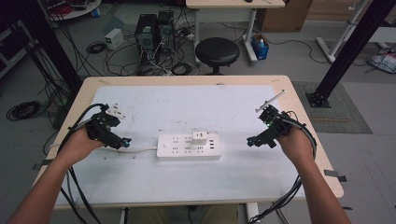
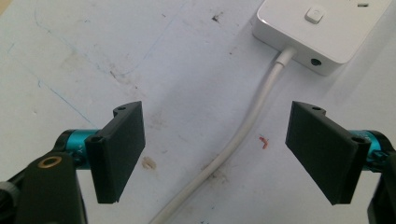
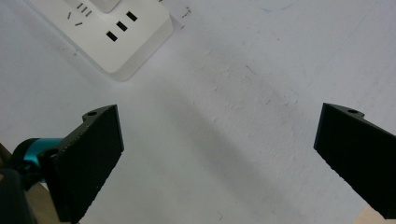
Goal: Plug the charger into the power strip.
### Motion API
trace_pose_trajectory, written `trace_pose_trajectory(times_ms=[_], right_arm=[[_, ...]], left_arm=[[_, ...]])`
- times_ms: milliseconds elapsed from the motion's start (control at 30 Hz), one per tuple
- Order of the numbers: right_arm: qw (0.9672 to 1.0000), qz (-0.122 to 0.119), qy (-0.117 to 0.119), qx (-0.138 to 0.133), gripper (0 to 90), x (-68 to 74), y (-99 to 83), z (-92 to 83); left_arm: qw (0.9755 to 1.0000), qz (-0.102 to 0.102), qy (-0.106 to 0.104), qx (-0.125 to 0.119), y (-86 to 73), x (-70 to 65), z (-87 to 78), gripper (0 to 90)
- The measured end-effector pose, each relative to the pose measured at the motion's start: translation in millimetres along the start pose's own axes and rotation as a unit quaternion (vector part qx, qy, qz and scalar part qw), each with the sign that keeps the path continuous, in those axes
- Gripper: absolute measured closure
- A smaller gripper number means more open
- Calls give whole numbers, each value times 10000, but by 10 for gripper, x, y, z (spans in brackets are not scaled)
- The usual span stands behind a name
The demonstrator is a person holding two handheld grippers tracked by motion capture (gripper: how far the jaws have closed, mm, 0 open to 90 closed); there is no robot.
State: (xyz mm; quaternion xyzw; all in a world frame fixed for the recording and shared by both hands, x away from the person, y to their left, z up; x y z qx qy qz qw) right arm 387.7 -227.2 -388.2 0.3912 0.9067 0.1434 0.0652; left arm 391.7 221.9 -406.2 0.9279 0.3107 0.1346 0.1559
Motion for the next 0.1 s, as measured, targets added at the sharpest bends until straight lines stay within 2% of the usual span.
trace_pose_trajectory(times_ms=[100], right_arm=[[10000,51,-16,-2,8,-29,-36,23]], left_arm=[[10000,-52,-20,-10,-16,9,23,199]])
Point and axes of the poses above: each handheld gripper's, and its own axes: z roughly forward along the jaws, y roughly out of its top, x roughly to its left, the point moved 8 cm from there along z, roughly forward along the jaws, and after that the axes turned 8 degrees about x, right-handed, at the moved point
